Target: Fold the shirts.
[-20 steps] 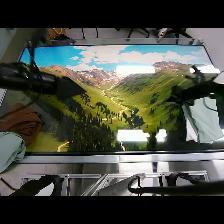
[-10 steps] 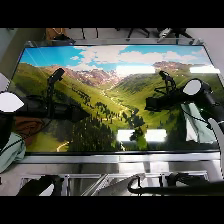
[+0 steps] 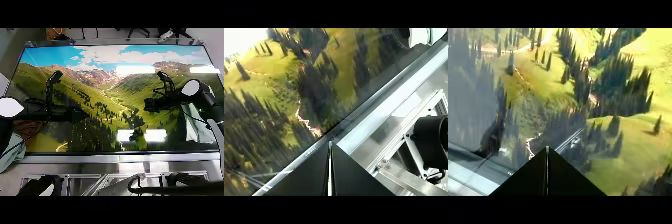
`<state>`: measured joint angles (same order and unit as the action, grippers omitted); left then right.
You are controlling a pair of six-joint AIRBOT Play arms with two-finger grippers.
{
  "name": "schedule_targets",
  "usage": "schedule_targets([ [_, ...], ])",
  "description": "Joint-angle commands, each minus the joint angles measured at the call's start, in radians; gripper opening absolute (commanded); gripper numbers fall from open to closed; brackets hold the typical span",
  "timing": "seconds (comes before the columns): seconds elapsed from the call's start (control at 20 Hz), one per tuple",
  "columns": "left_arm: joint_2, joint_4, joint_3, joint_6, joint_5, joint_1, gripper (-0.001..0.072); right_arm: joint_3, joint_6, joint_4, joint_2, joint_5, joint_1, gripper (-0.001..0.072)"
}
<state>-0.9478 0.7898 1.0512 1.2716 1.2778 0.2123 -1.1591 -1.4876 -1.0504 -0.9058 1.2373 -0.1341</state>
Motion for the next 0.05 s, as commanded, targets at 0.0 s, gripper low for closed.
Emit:
schedule_targets([
  [0.0,0.001,0.000,-0.001,0.001,-0.003,0.001,0.0016,0.000,-0.001,0.000,0.000,0.000,-0.001,0.0016],
])
